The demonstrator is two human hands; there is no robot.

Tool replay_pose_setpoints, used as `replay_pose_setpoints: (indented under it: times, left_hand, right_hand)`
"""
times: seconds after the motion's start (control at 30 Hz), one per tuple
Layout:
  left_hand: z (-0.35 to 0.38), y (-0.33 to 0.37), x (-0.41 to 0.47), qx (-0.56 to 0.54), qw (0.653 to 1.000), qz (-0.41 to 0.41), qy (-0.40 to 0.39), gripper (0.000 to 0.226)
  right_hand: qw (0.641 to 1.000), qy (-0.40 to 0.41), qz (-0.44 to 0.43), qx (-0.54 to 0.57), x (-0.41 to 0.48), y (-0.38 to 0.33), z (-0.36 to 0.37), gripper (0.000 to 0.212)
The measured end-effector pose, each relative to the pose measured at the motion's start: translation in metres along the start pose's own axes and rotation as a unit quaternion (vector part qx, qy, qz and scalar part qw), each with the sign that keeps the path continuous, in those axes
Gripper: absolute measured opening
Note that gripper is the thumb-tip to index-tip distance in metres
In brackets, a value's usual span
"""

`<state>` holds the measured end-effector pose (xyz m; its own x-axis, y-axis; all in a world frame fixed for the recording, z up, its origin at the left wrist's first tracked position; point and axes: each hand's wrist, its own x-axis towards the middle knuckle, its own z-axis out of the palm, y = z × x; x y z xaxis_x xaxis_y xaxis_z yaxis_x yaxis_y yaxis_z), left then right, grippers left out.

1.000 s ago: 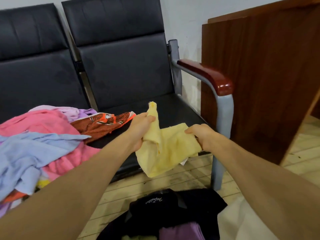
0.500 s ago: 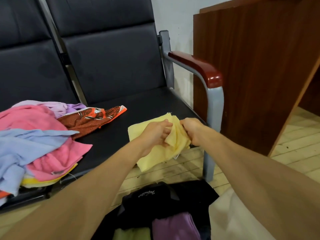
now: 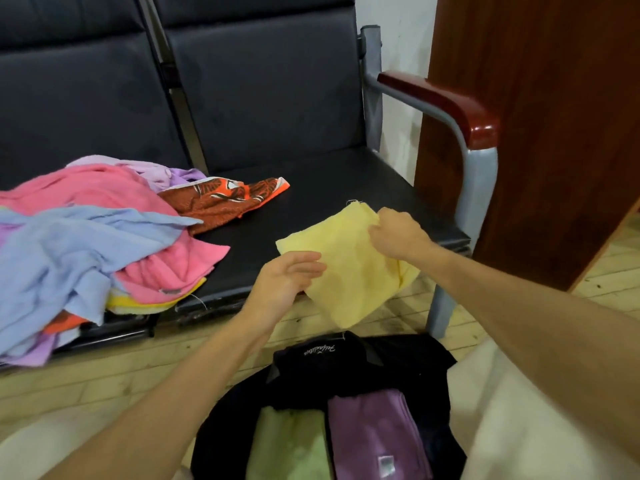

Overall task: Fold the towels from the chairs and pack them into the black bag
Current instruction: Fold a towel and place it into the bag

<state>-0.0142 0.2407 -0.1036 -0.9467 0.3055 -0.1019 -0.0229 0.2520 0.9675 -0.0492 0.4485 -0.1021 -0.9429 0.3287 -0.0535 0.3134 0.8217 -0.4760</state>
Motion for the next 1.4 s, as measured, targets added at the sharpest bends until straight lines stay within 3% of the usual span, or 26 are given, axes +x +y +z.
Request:
replay_pose_setpoints:
  times: [0.07,0.2,0.3,0.37,0.5,0.57,0.7,0.8,1.0,1.13,1.23,1.3,1.4]
  left_hand:
    - [-0.008,-0.001,-0.002,-0.040,0.997,-0.039,0.051,0.031]
    - [-0.021,0.001,-0.005,-0.133,0.985,-0.078,0.082,0.024]
    - [-0.017,-0.005,-0.008,-0.211,0.952,-0.082,0.206,0.026]
    - [-0.014,-0.011,-0.010,-0.247,0.927,-0.097,0.266,0.035]
    - [-0.014,-0.029,-0.016,-0.251,0.910,-0.144,0.298,0.038]
    - [-0.016,-0.038,-0.027,-0.263,0.912,-0.180,0.259,0.044]
    - [-0.019,-0.048,-0.053,-0.358,0.901,-0.246,0.004,0.050]
    - [-0.018,-0.057,-0.064,-0.393,0.881,-0.257,-0.065,0.051]
    - [-0.030,-0.062,-0.069,-0.367,0.905,-0.214,-0.026,0.031]
    - [-0.034,-0.075,-0.076,-0.275,0.942,-0.191,0.014,0.033]
    - [-0.037,-0.094,-0.085,-0.172,0.973,-0.155,0.023,0.031]
    - [-0.039,-0.110,-0.091,-0.111,0.981,-0.160,0.014,0.027]
    - [-0.037,-0.141,-0.097,-0.088,0.975,-0.203,0.013,0.028]
  right_hand:
    - [1.000,-0.002,-0.016,-0.003,-0.002,-0.008,0.001,0.020]
    - [0.995,-0.024,-0.076,0.059,-0.017,-0.030,0.000,0.022]
    - [0.980,-0.051,-0.118,0.152,-0.037,-0.048,-0.002,0.021]
    - [0.957,-0.073,-0.127,0.251,-0.052,-0.058,-0.003,0.020]
    - [0.872,-0.166,-0.083,0.454,-0.076,-0.062,-0.002,0.021]
    - [0.827,-0.202,-0.052,0.521,-0.082,-0.057,0.000,0.021]
    - [0.725,-0.287,-0.020,0.625,-0.090,-0.045,-0.001,0.032]
    - [0.693,-0.323,-0.022,0.644,-0.091,-0.035,0.001,0.044]
    - [0.731,-0.326,0.014,0.599,-0.089,-0.015,0.013,0.039]
    - [0.805,-0.285,0.097,0.511,-0.097,-0.002,0.037,0.030]
    - [0.813,-0.324,0.129,0.466,-0.113,0.008,0.064,0.027]
    - [0.815,-0.351,0.139,0.440,-0.122,0.015,0.088,0.029]
    - [0.848,-0.325,0.152,0.390,-0.131,0.023,0.133,0.032]
